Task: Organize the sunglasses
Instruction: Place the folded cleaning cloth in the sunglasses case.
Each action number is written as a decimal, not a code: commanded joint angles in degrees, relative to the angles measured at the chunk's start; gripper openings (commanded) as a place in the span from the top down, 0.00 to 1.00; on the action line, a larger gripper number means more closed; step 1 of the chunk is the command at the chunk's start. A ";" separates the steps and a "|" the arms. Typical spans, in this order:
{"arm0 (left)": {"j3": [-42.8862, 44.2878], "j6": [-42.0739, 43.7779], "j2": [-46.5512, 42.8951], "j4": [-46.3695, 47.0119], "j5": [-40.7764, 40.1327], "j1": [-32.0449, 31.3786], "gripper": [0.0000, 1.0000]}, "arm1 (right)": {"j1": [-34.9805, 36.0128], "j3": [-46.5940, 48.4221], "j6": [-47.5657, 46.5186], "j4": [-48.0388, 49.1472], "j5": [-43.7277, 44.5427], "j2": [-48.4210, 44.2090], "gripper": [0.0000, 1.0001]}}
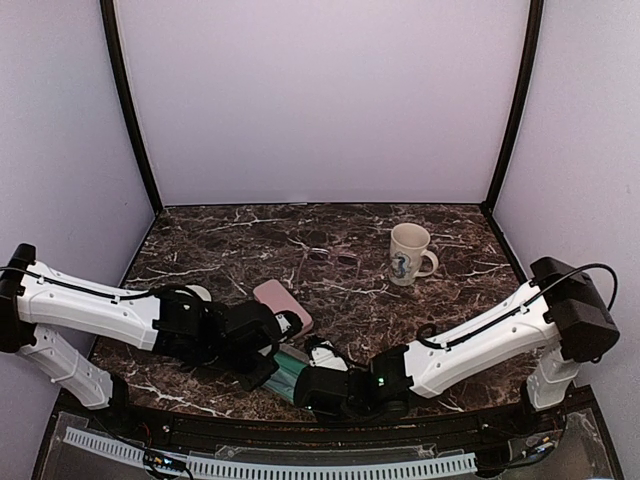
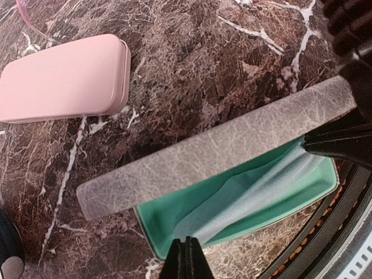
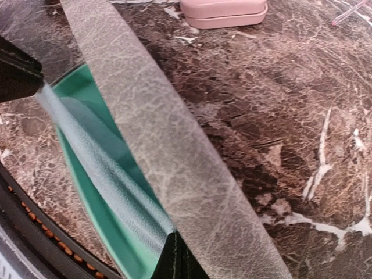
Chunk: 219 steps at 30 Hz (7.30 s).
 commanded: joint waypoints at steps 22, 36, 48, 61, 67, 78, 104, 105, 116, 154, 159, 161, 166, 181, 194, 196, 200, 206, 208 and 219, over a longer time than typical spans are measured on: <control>0.57 -2.63 1.61 3.55 0.83 0.48 1.00 | 0.35 6.75 -3.83 -13.03 11.25 4.57 1.00; -3.06 -5.58 1.53 6.83 5.52 0.07 1.00 | -0.09 7.60 -8.55 -13.13 15.67 5.03 1.00; -5.25 -6.84 2.88 8.91 10.08 -0.69 1.00 | -0.14 5.05 -11.31 -7.35 13.56 2.31 1.00; -2.34 -7.22 8.62 14.56 13.94 -2.50 1.00 | -0.22 3.75 -18.80 -5.65 17.25 -0.17 1.00; -0.33 -7.14 7.79 13.51 12.30 -3.16 1.00 | -0.36 0.51 -19.98 -4.76 16.38 -3.47 1.00; 0.25 -9.30 -1.11 7.14 6.72 -3.20 1.00 | 0.16 -8.67 -18.04 5.23 7.10 -13.55 1.00; -5.05 -18.59 -9.64 -1.36 0.03 -9.18 1.00 | 2.18 -12.82 -3.57 10.64 0.00 -15.37 1.00; -5.16 -18.55 -9.35 -1.25 -0.24 -9.17 1.00 | 2.19 -12.59 -3.60 10.43 -0.12 -15.17 1.00; -4.62 -20.26 -9.34 -0.40 -0.78 -10.94 1.00 | 4.09 -11.18 -6.45 12.33 -0.87 -14.64 1.00; -2.94 -19.23 -6.03 -1.52 -5.82 -11.09 1.00 | 2.01 -8.66 0.32 4.77 0.51 -11.05 1.00; -3.36 -18.09 -4.77 -0.36 -5.21 -9.70 1.00 | 0.95 -8.55 0.24 4.68 0.40 -10.13 1.00; -3.20 -17.57 -4.24 -0.24 -5.49 -9.10 1.00 | 0.56 -8.47 0.07 4.66 0.56 -9.84 1.00; -3.21 -15.89 -3.01 1.11 -5.52 -7.46 1.00 | -0.62 -8.04 -0.90 4.48 1.11 -9.29 1.00; -3.32 -15.20 -1.21 1.11 -7.95 -4.82 1.00 | -2.63 -4.58 -4.41 2.41 4.08 -4.86 1.00; -3.54 -14.18 0.69 2.22 -8.95 -3.49 1.00 | -2.91 -2.97 -4.93 0.43 7.85 -2.76 1.00; -3.44 -14.04 1.08 2.23 -9.17 -3.36 1.00 | -2.90 -2.72 -5.02 0.34 8.09 -2.30 1.00; -3.39 -13.66 1.47 2.64 -9.68 -3.13 1.00 | -3.04 -2.41 -5.04 -0.06 8.56 -1.76 1.00; -3.41 -13.03 2.21 3.45 -10.71 -2.82 1.00 | -3.25 -1.67 -5.13 -0.66 8.83 -0.69 1.00; -3.64 -12.76 2.46 3.90 -10.94 -2.65 1.00 | -3.26 -1.38 -5.08 -1.08 9.01 -0.28 1.00; -4.33 -12.63 3.42 5.87 -12.14 -2.27 1.00 | -3.25 -0.08 -4.48 -2.49 10.07 1.13 1.00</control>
